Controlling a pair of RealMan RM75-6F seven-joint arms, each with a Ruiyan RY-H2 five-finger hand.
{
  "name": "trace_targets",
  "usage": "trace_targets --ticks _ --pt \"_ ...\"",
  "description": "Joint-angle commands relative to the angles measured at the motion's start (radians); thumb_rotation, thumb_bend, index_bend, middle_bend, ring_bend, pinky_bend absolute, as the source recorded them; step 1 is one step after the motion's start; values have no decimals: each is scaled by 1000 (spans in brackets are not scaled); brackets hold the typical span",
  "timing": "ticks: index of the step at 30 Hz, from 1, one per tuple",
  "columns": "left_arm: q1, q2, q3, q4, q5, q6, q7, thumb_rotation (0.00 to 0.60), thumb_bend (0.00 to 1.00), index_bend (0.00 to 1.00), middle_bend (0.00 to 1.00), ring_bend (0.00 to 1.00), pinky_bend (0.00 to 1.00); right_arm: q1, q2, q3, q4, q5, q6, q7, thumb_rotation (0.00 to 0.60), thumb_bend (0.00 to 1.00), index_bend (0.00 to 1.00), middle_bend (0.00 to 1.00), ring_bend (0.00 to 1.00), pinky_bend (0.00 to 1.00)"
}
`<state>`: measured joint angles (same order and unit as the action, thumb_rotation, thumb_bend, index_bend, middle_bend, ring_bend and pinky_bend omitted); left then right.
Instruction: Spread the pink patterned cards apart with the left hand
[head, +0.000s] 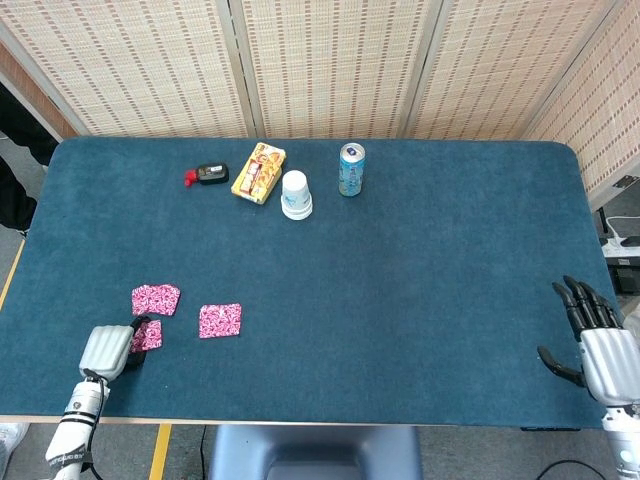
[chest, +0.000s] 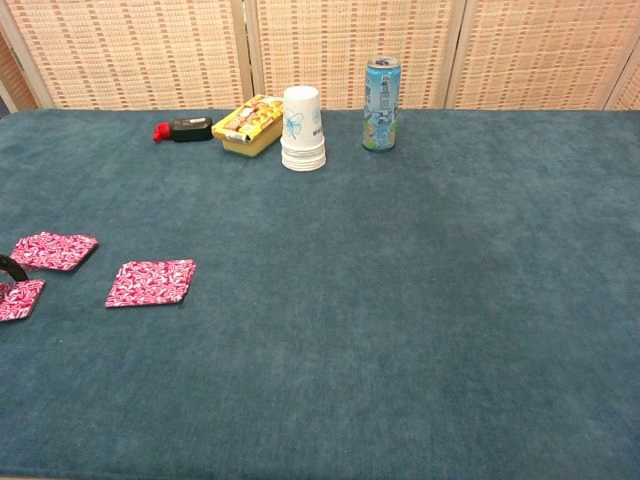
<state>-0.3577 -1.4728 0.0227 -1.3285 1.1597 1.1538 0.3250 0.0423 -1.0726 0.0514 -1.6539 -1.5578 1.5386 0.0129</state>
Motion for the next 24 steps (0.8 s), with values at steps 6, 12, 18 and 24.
trace_targets --ticks 6,12,18,24 --pt "2 9 -11 -26 8 -1 58 600 413 66 1000 1000 1000 -1 -1 -1 0 -1 2 0 600 197 0 0 0 140" --pt "5 72 -12 -130 3 -14 75 600 400 27 1000 1000 1000 -2 0 1 2 -5 8 10 600 198 0 0 0 140" --pt "11 161 -11 -271 21 4 87 600 403 11 1000 1000 1000 -1 1 -2 2 -7 4 8 600 197 0 0 0 140" --pt "28 232 -43 -386 110 85 -8 600 397 131 1000 1000 1000 -1 2 -1 1 -6 3 12 600 197 0 0 0 140"
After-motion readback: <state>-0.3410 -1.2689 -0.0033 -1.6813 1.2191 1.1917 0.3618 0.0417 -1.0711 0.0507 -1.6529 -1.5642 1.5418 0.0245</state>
